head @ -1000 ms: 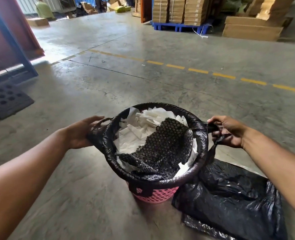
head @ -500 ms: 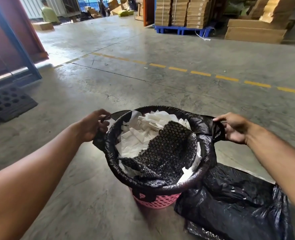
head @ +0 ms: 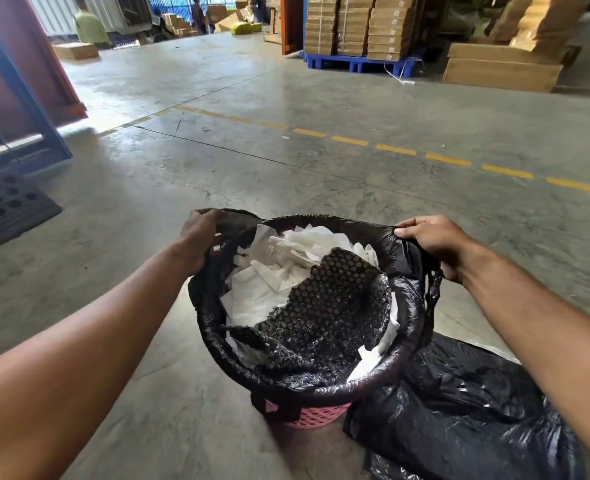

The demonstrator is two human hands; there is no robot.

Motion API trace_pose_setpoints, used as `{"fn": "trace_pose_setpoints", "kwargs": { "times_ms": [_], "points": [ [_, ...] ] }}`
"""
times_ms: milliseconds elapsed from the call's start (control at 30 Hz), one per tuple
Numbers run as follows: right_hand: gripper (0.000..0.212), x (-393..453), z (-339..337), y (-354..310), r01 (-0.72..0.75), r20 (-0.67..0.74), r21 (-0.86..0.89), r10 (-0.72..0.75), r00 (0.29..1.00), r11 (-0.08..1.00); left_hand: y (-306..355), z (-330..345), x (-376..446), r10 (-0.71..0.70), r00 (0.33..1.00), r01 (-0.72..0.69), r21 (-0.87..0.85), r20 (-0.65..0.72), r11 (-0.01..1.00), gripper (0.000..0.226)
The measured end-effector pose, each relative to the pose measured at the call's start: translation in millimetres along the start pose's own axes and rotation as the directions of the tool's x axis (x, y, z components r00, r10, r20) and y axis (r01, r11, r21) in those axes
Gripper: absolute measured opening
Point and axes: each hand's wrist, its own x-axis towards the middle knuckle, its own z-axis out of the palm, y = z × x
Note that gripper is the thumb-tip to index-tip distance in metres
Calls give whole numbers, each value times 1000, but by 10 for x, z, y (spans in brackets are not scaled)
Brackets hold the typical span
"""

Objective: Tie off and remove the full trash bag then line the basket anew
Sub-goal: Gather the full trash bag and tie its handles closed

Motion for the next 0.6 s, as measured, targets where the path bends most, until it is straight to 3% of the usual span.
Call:
{"fn": "trace_pose_setpoints", "kwargs": {
  "times_ms": [100,200,300,367,400,500,600],
  "points": [
    [10,-46,86,-5,15,18,-92,-14,1000,996,-50,27,-27,77,993,-94,208,86,974,8],
    [9,-68,173,-19,106,-22,-32,-107,994,994,-55,69,-35,199,980,-195,279,12,940,11],
    [7,-81,177,-34,189,-20,107,-188,982,976,107,84,-38,215,975,-219,-69,-55,973,10],
    [6,-81,92,-28,213,-14,171,-214,977,962,202,-11,-40,130,991,-132,-366,-31,921,14],
    [8,-77,31,-23,211,-13,206,-213,977,956,218,-84,-51,105,994,-98,-420,-7,902,15],
    [4,-96,-158,12,156,42,235,-170,984,960,182,-287,-101,93,991,-72,-206,92,976,15],
    [20,-153,-257,61,100,219,9,-100,971,995,120,-409,-149,90,973,-118,121,213,986,15]
  ]
}}
